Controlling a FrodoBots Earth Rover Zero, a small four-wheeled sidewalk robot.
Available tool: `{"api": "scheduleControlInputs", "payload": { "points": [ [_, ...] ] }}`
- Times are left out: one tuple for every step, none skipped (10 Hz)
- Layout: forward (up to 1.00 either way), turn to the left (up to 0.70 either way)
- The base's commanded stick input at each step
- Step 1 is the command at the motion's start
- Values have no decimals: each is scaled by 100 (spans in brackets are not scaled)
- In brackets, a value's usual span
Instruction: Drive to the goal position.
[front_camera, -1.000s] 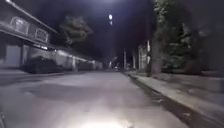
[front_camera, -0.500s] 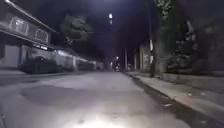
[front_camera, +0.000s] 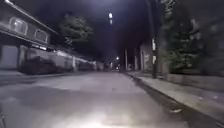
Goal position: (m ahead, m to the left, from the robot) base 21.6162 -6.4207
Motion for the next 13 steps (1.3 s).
{"api": "scheduleControlInputs", "payload": {
  "points": [
    [50, -50],
    [50, -50],
    [50, -50],
    [50, -16],
    [50, 0],
    [50, 0],
    [50, 0],
    [50, 0],
    [50, 0],
    [50, 0],
    [50, 0],
    [50, 0],
    [50, 0]
  ]
}}
